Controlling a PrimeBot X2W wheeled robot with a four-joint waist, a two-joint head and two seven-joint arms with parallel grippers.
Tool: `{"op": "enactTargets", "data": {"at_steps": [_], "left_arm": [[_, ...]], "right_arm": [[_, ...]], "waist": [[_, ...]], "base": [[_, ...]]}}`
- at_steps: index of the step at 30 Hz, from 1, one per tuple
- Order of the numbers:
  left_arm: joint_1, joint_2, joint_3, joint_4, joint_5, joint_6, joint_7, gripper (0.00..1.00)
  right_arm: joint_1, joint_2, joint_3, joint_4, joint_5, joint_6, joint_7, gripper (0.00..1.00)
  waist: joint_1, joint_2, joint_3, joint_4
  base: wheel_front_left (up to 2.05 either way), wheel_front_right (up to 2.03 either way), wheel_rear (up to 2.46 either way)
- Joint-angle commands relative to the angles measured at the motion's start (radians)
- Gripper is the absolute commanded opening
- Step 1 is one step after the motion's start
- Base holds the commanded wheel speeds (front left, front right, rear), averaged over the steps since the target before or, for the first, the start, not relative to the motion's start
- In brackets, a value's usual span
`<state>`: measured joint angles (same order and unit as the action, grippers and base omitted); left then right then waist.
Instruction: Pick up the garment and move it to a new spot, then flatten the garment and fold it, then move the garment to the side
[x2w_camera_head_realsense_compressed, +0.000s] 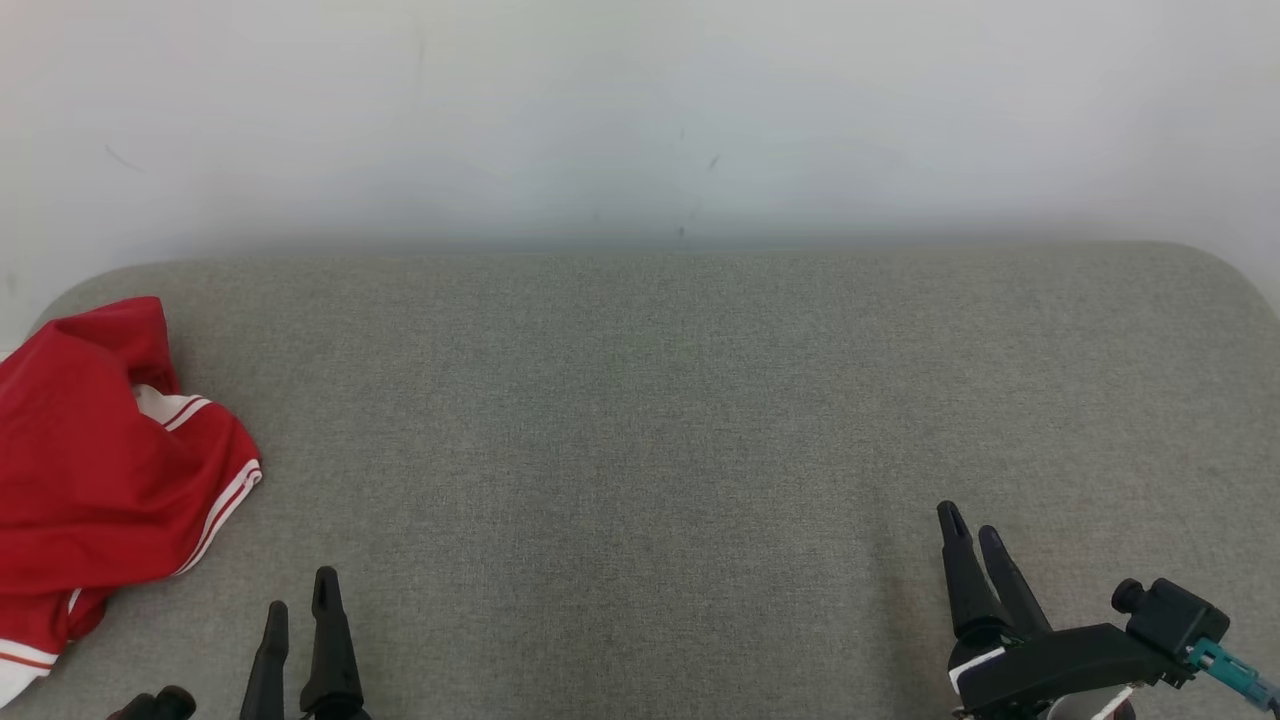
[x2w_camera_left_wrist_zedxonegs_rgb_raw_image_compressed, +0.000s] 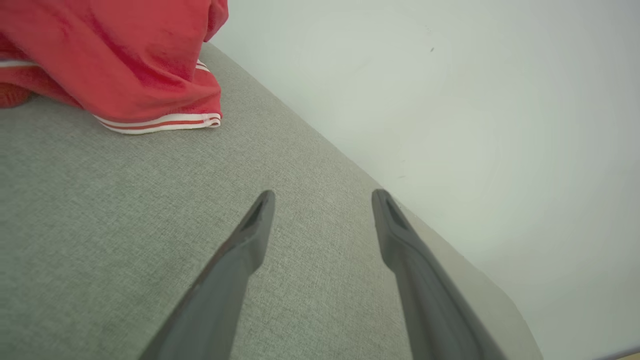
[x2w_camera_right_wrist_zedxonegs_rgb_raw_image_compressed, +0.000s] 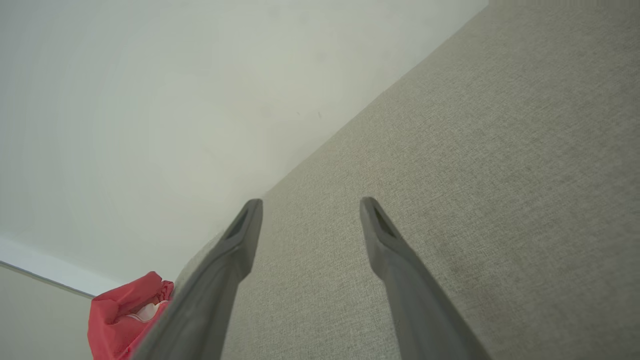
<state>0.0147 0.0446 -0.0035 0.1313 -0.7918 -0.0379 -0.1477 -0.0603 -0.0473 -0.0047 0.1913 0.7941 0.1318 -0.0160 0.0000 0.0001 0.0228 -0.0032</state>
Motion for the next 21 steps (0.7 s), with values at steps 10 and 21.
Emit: {"op": "enactTargets", "data": {"at_steps": [10, 21], "left_arm": [[0.001, 0.005, -0.012, -0.023, 0.165, 0.021, -0.024, 1.0], [0.015, 0.011, -0.019, -0.035, 0.298, 0.033, -0.044, 1.0]], "right_arm": [[0.013, -0.003, 0.026, -0.036, -0.156, -0.001, -0.049, 1.0], [0.033, -0.003, 0.037, -0.044, -0.284, -0.001, -0.09, 1.0]], "waist": [[0.0, -0.0001, 0.0, 0.001], [0.0, -0.0001, 0.001, 0.001]], "base": [[0.0, 0.0, 0.0], [0.0, 0.0, 0.0]]}}
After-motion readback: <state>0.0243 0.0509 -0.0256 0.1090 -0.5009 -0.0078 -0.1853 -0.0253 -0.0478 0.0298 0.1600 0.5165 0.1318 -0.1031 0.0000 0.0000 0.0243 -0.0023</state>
